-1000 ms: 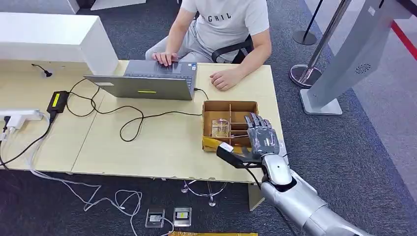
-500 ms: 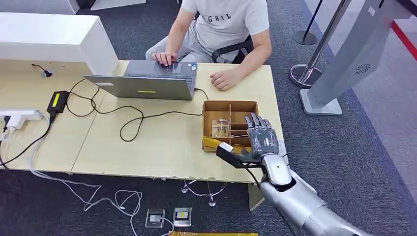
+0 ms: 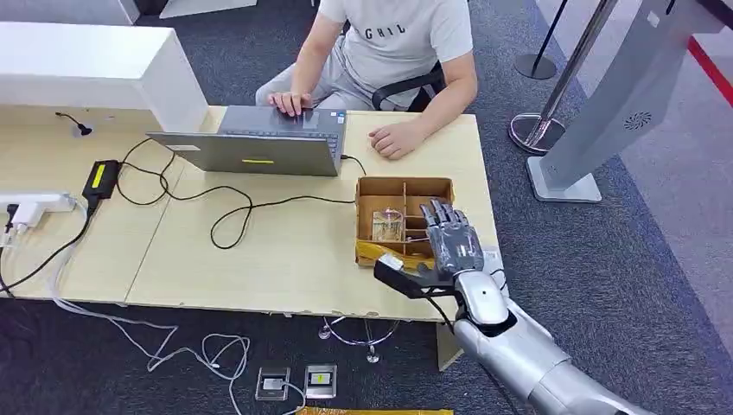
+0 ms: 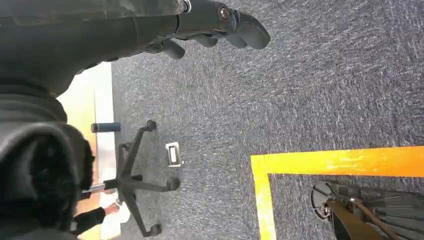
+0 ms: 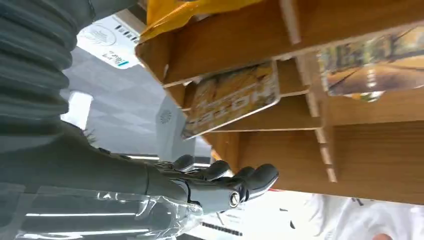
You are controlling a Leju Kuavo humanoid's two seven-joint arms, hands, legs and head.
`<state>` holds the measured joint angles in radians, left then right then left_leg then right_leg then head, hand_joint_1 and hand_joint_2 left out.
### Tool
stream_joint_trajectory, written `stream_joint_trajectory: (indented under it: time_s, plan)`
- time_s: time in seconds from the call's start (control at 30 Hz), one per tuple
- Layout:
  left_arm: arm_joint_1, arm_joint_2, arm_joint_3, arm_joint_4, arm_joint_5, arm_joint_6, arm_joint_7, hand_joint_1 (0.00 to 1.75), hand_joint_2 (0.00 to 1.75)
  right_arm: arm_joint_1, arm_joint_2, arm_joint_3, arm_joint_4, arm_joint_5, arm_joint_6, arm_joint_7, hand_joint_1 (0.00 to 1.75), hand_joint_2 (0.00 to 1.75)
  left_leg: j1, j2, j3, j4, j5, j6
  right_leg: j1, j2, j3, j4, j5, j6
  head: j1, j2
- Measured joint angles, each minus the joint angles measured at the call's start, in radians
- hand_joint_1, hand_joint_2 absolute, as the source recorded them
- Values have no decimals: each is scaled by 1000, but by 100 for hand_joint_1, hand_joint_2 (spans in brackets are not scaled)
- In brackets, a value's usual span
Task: Pass the card to the sensor for recognition and then transmit it.
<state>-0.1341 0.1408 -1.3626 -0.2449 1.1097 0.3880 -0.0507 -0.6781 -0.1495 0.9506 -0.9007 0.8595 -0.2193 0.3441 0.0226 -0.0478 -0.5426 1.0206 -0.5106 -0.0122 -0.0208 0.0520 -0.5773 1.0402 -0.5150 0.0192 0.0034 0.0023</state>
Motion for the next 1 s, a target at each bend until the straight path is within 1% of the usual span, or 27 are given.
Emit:
stream_joint_trajectory:
  time_s: [0.17, 0.57, 0.77, 0.8, 0.83, 0.87, 1.0]
  plan:
    - [0, 0, 0, 0, -1, 0, 0, 0, 0, 0, 14, 0, 0, 2, 5, -1, 0, 175, 0, 0, 0, 0, 0, 0, 0, 0, 0, 0, 0, 0, 0, 0]
    - [0, 0, 0, 0, -10, -2, 0, 0, 0, 0, 18, 0, 1, 2, 8, -3, 0, 175, 0, 0, 0, 0, 0, 0, 0, 0, 0, 0, 0, 0, 0, 0]
    - [0, 0, 0, 0, -13, -1, 0, 0, 0, 0, 17, 0, 1, 6, 6, 6, 0, 175, 0, 0, 0, 0, 0, 0, 0, 0, 0, 0, 0, 0, 0, 0]
    - [0, 0, 0, 0, -14, -1, 0, 0, 0, 0, 16, 0, 1, 6, 6, 6, 7, 175, 0, 0, 0, 0, 0, 0, 0, 0, 0, 0, 0, 0, 0, 0]
    - [0, 0, 0, 0, -14, -1, 0, 0, 0, 0, 15, 0, 1, 6, 6, 6, 150, 175, 0, 0, 0, 0, 0, 0, 0, 0, 0, 0, 0, 0, 0, 0]
    - [0, 0, 0, 0, -14, -1, 0, 0, 0, 0, 14, 0, 1, 6, 6, 6, 175, 175, 0, 0, 0, 0, 0, 0, 0, 0, 0, 0, 0, 0, 0, 0]
    - [0, 1, 0, 0, -17, -1, 0, 0, 0, 0, 11, 0, 2, 5, 5, 6, 175, 175, 0, 0, 0, 0, 0, 0, 0, 0, 0, 0, 0, 0, 0, 0]
